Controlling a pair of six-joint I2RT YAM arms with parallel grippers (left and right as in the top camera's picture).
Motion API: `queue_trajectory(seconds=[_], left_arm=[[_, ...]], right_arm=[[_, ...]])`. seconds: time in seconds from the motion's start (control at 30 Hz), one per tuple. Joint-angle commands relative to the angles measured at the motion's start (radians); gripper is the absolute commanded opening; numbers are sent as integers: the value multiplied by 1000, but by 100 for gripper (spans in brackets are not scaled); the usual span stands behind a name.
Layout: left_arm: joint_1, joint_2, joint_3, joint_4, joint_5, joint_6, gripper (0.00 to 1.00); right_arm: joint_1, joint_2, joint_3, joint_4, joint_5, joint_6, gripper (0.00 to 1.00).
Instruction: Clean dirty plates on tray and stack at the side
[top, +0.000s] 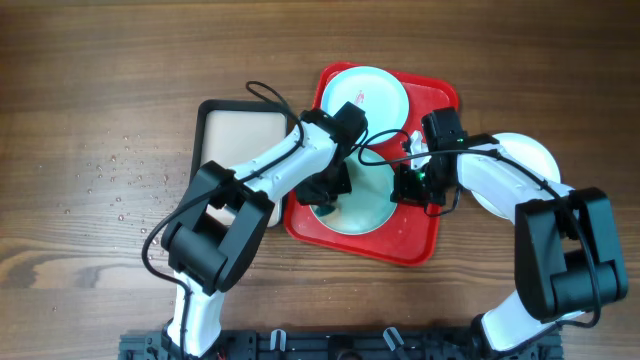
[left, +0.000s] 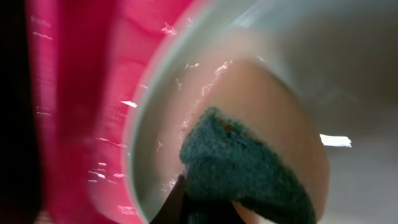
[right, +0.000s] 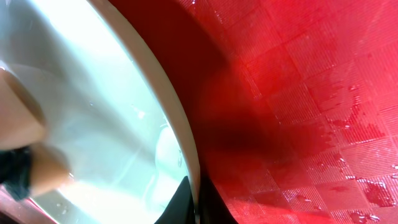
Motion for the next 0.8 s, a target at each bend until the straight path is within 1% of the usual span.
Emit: queue_trajectory(seconds=[0.0, 0.1, 0.17, 0.2, 0.23, 0.27, 0.33, 0.4, 0.43, 0.47, 0.53, 0.57, 0.6, 0.67, 0.7, 0.73, 0.77], left_arm=[[29, 18, 18, -55, -196, -39, 4], [46, -89, 85, -117, -111, -38, 4], [80, -196, 88, -136, -99, -37, 4], [109, -249, 88, -145, -111, -34, 4], [160, -310, 87, -170, -175, -35, 4], [198, -338, 87, -191, -221, -35, 4], [273, -356, 87, -211, -267, -21, 4], [330, -344, 51, -167, -262, 40, 4], [356, -338, -6, -117, -253, 97, 4], [366, -338, -42, -90, -250, 124, 4], [385, -338, -156, -5, -237, 142, 4], [391, -338, -207, 47, -201, 142, 4], [399, -338, -248, 89, -161, 142, 8], [415, -338, -267, 114, -96, 142, 31], [423, -340, -267, 122, -75, 142, 43], [430, -347, -267, 125, -55, 143, 47], [437, -353, -267, 124, -43, 144, 48]], right_arm=[[-6, 35, -5, -10, 53, -3, 4], [-6, 35, -5, -19, 53, -3, 4], [-6, 35, -5, -25, 53, -3, 4], [-6, 35, -5, -25, 52, -8, 4], [-6, 35, -5, -25, 53, -30, 4], [-6, 35, -5, -24, 59, -32, 4], [-6, 35, -5, -18, 72, -28, 4], [-6, 34, -5, -2, 74, -27, 4], [-6, 19, 8, -22, 76, -29, 4], [-6, 4, 21, -46, 84, -29, 4], [3, -86, 69, -135, 168, -25, 4], [18, -137, 82, -161, 213, -21, 4], [50, -217, 88, -178, 279, 2, 4], [134, -333, 87, -193, 446, 23, 4], [203, -389, 88, -208, 619, 73, 4], [273, -428, 88, -225, 753, 103, 4], [311, -443, 88, -236, 816, 114, 4]])
